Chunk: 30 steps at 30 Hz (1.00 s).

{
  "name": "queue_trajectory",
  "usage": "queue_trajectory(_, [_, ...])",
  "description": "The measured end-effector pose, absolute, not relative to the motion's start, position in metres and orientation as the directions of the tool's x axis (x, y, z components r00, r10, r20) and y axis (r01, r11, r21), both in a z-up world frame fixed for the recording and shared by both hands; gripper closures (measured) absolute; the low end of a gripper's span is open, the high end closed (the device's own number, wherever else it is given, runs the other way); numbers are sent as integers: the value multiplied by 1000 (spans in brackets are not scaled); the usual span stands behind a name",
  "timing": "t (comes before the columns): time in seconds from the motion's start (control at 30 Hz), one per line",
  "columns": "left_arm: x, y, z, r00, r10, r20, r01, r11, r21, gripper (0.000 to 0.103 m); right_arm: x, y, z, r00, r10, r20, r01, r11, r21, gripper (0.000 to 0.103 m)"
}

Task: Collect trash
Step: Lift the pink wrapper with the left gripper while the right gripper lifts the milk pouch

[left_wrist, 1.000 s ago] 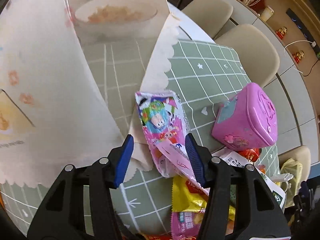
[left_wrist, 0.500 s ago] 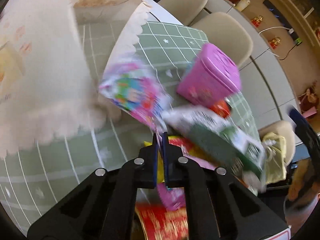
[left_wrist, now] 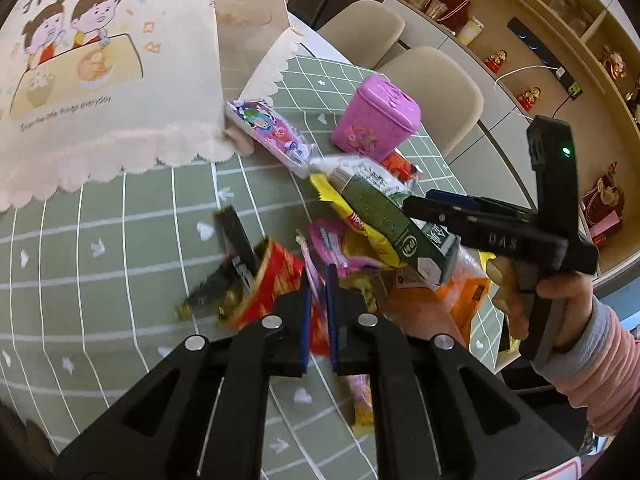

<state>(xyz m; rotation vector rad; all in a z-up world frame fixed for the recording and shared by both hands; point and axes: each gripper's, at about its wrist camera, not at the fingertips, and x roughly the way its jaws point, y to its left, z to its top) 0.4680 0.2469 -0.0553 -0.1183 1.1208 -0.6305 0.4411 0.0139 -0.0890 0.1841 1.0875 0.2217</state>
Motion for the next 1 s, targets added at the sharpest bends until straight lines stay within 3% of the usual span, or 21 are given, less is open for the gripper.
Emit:
queue_trajectory(0.1, [455, 250, -54, 290, -534, -794, 403, 821, -404, 91, 433, 17, -88, 439, 262, -860, -112, 965, 237, 46])
queue_trajectory(0.13, [449, 252, -54, 303, -528, -794, 393, 828, -400, 90, 427, 21, -86, 441, 256, -860, -135, 966, 219, 49])
queue_trajectory(0.23, [436, 255, -56, 331, -508, -795, 369, 845, -386, 87, 413, 24, -82, 445, 218, -869, -166, 973, 159, 73])
queue_trajectory(0.33, [423, 261, -63, 347, -498, -795, 341, 856, -388, 86, 392, 15, -80, 439, 237, -867, -180, 968, 173, 76])
queue_trajectory(0.6, [404, 264, -86, 442, -409, -798, 230, 912, -340, 86, 342, -7, -65, 496, 227, -838, -211, 968, 138, 75])
queue_trajectory(0.67, [406, 264, -91, 459, -378, -804, 180, 926, -333, 86, 337, -14, -60, 514, 281, -810, -214, 957, 196, 67])
queue_trajectory(0.77, [411, 266, -95, 457, -408, -790, 139, 910, -390, 89, 337, -17, -54, 533, 308, -788, -208, 950, 231, 62])
queue_trajectory(0.8, [413, 265, -95, 454, -414, -789, 133, 907, -400, 97, 337, -17, -52, 550, 304, -778, -205, 952, 227, 61])
queue_trajectory(1.0, [405, 257, -81, 451, -437, -778, 178, 898, -401, 99, 364, -27, -59, 609, 309, -731, -90, 942, 323, 58])
